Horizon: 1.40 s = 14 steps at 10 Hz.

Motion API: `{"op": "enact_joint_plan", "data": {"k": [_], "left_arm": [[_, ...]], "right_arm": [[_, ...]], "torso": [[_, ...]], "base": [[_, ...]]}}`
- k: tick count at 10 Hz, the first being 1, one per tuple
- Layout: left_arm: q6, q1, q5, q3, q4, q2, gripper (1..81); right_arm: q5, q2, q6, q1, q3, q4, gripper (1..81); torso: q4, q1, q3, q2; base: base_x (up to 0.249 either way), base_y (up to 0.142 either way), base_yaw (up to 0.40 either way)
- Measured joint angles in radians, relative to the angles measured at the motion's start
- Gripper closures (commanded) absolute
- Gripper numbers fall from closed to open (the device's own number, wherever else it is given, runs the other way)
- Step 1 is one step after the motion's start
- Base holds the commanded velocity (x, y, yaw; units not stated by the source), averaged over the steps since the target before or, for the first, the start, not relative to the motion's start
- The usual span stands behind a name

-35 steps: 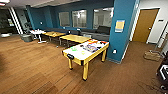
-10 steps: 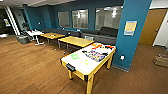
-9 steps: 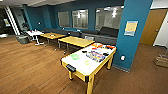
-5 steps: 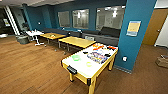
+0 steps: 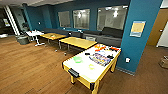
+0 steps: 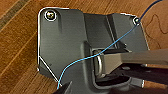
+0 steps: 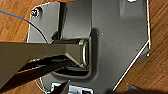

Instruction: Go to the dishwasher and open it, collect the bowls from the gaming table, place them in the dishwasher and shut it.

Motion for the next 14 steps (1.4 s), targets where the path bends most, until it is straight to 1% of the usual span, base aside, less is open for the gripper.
{"op": "enact_joint_plan", "data": {"k": [14], "left_arm": [[0.0, -0.002, 0.004, 0.0, 0.0, 0.003, 1.0]], "right_arm": [[0.0, 0.003, -0.001, 0.006, 0.0, 0.0, 1.0]], "torso": [[0.0, 0.001, 0.0, 0.0]], "base": [[0.135, 0.086, 0.0]]}}
